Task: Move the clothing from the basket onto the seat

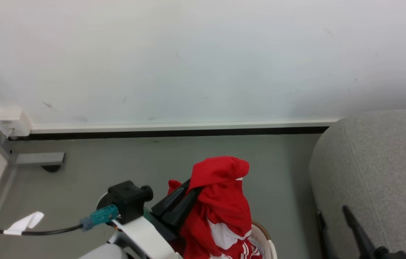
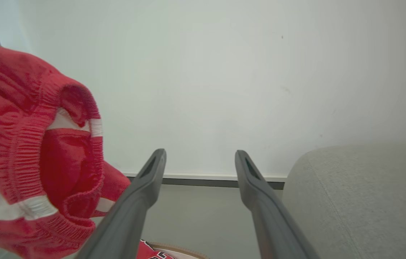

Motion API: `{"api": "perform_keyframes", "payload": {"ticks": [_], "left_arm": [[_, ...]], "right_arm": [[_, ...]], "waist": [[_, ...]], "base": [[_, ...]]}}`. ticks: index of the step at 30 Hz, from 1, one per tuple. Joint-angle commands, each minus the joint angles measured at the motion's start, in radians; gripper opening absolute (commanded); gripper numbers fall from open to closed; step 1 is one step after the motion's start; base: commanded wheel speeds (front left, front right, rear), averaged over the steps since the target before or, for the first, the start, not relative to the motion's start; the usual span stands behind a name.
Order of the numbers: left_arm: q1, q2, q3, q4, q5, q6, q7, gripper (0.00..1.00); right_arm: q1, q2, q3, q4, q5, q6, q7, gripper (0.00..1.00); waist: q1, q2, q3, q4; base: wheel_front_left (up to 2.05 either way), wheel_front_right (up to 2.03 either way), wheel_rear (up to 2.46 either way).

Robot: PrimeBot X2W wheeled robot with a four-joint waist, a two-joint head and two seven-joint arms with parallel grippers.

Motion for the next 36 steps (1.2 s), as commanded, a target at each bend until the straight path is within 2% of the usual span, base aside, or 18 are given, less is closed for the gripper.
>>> {"api": "perform_keyframes", "payload": {"ticks": [1,5,9,14,17,20,23,27,31,32,33,36], "left_arm": [[-0.011,0.008,0.004,-0.021,-0.001,0.006,0.006,0.0],[-0.024,0.027,0.013,-0.07,0.006,0.017,0.024,0.0],[-0.037,0.033,0.016,-0.099,0.012,0.027,0.037,0.0],[-0.048,0.032,0.007,-0.112,0.019,0.028,0.051,0.0],[-0.055,0.019,-0.001,-0.114,0.022,0.022,0.055,0.0],[-0.065,0.006,-0.008,-0.112,0.026,0.016,0.061,0.0],[-0.073,-0.012,-0.021,-0.107,0.028,0.009,0.062,0.0],[-0.081,-0.036,-0.039,-0.093,0.031,-0.004,0.07,0.0],[-0.086,-0.05,-0.049,-0.08,0.027,-0.011,0.071,0.0],[-0.087,-0.053,-0.051,-0.076,0.025,-0.014,0.071,0.0],[-0.087,-0.055,-0.051,-0.072,0.023,-0.015,0.071,0.0],[-0.087,-0.058,-0.052,-0.056,0.016,-0.015,0.072,0.0]], "right_arm": [[0.024,-0.008,0.032,-0.012,0.034,-0.002,0.001,1.0],[0.034,-0.082,0.161,-0.078,0.127,-0.002,0.001,1.0],[0.005,-0.206,0.334,-0.145,0.212,-0.002,0.001,1.0],[-0.096,-0.354,0.548,-0.155,0.297,-0.002,0.001,1.0],[-0.181,-0.4,0.652,-0.129,0.328,-0.002,0.008,1.0],[-0.265,-0.411,0.731,-0.089,0.368,-0.002,0.011,1.0],[-0.344,-0.392,0.817,-0.036,0.416,-0.002,0.011,1.0],[-0.439,-0.34,0.908,0.047,0.468,-0.002,0.004,1.0],[-0.5,-0.274,0.942,0.132,0.509,-0.002,0.0,1.0],[-0.507,-0.255,0.942,0.147,0.525,-0.002,0.0,0.52],[-0.518,-0.244,0.943,0.161,0.531,-0.002,0.0,0.0],[-0.531,-0.222,0.924,0.169,0.566,-0.002,-0.001,0.0]], "waist": [[0.0003,0.0,-0.024,0.006],[0.0003,0.0,-0.035,0.003],[0.0003,0.0,-0.038,0.0],[0.0003,0.0,-0.041,-0.002],[0.0003,0.0,-0.04,0.002],[0.0003,0.0,-0.038,0.012],[0.0003,0.0,-0.036,0.021],[0.0003,0.0,-0.035,0.035],[0.0003,0.0,-0.033,0.041],[0.0003,0.0,-0.032,0.043],[0.0003,0.0,-0.032,0.045],[0.0003,0.0,-0.031,0.051]], "base": [[0.0,0.0,0.0],[0.0,0.0,0.0],[0.0,0.0,0.0],[0.0,0.0,0.0],[0.0,0.0,0.0],[0.0,0.0,0.0],[0.0,0.0,0.0],[0.0,0.0,0.0],[0.0,0.0,0.0],[0.0,0.0,0.0],[0.0,0.0,0.0],[0.0,0.0,0.0]]}}
